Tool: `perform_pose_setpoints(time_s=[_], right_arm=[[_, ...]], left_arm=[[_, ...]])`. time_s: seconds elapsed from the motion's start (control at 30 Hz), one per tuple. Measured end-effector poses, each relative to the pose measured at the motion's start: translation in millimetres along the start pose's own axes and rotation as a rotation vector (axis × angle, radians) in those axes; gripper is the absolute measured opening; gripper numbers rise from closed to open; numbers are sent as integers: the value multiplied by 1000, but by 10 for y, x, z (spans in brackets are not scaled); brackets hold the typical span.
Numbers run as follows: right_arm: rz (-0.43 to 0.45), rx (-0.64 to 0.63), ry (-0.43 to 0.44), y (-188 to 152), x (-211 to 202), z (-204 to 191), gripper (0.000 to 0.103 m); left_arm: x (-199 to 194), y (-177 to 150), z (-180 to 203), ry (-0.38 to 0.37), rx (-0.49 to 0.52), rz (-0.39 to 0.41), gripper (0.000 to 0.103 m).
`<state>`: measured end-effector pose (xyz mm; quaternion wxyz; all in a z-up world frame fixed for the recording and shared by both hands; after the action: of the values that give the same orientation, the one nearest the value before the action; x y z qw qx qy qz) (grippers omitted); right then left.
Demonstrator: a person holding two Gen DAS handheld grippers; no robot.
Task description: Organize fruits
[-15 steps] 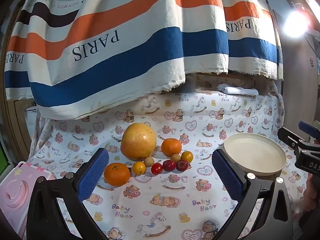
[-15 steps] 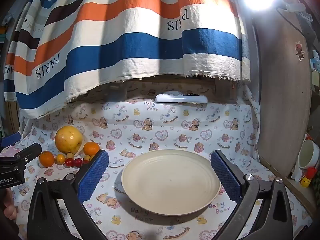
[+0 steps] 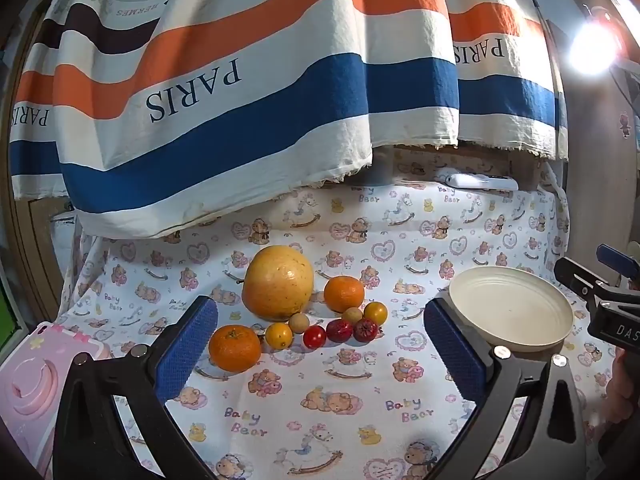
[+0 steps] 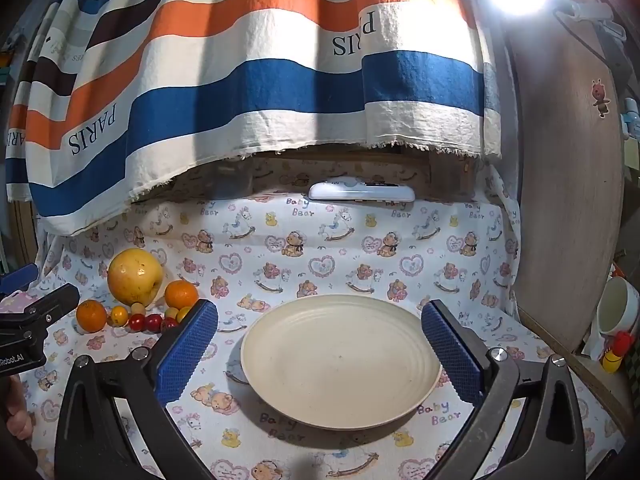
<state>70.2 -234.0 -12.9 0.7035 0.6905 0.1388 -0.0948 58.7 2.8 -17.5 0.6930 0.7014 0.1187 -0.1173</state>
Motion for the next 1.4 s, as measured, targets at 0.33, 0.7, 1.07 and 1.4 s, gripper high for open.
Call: perform_pose_setpoints(time_s=[0.33, 0.7, 1.07, 1.4], right_arm=[[2, 1, -2, 2, -9, -1, 103], [3, 0, -1, 9, -21, -1, 103], [4, 0, -2, 13, -22, -9, 103], [4, 0, -1, 11, -21, -16, 103]], left_arm=[[-27, -7, 47, -2, 15, -2, 103], [-26, -16, 46, -2, 14, -1, 103], [-25, -14, 46, -3, 15, -3, 102], [-24, -12, 50, -2, 15, -2, 102]])
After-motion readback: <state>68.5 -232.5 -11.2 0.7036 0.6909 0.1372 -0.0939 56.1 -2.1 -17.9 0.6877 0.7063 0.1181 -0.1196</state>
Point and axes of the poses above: each gripper's, at about its wrist camera, not at the fingertips, and x roughly the way its jaws point, z to its right, y to its top, the point moved 6 cm from there along x, roughly the way its jaws point, and after that the axes turned 2 degrees about -z, right-handed, at the moved point
